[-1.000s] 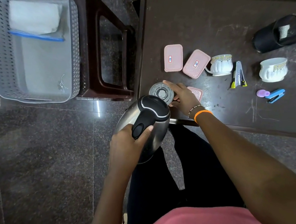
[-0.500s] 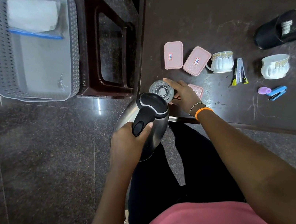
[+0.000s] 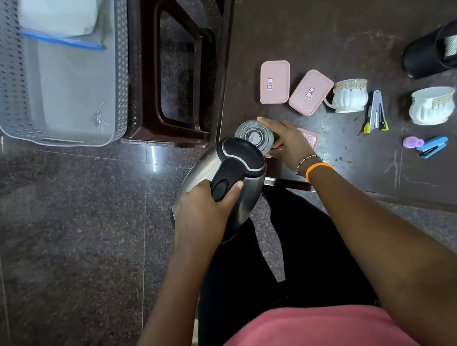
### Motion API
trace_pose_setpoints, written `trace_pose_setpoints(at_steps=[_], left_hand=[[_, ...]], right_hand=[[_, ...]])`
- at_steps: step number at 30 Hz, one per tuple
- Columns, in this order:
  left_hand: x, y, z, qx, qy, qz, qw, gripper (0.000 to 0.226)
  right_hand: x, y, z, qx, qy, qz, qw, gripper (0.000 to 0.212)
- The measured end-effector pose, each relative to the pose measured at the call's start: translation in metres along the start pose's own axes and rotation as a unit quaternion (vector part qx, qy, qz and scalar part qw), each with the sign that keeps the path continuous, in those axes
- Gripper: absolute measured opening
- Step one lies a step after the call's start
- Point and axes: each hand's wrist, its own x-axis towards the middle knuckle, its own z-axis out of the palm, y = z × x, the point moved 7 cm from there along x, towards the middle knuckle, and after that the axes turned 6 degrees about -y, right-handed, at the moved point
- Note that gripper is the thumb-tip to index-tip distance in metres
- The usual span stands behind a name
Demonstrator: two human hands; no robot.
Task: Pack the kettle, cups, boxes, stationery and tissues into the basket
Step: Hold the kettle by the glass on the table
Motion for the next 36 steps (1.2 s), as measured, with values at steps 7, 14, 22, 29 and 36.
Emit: trace_pose_setpoints(at_steps=[7,14,22,29,36], left_hand=[[0.001,-0.003,-0.001,-0.02,-0.005,-0.014,1.0,0.05],[0.0,-0.009,-0.001,-0.025,-0.006,-0.023,0.999,0.05],[-0.002,-0.006,-0.001,-0.005,-0.017,-0.022,1.0,0.055],[-0.004,-0.004,0.0,0.007,-0.025,-0.027,0.999,0.058],[-0.002,-0.001,-0.001,0.019,-0.026,-0.031,0.999,0.06]], right_hand=[[-0.002,-0.001,-0.001,-0.011,0.002,-0.003,1.0,0.08],[-0.001,-0.002,-0.001,-0.01,0.003,-0.008,1.0,0.081],[0.0,-0.002,-0.001,-0.016,0.003,-0.01,1.0,0.081],[-0.001,-0.001,0.0,-0.013,0.004,-0.001,1.0,0.081],[-0.001,0.0,0.0,0.015,0.009,0.008,1.0,0.082]])
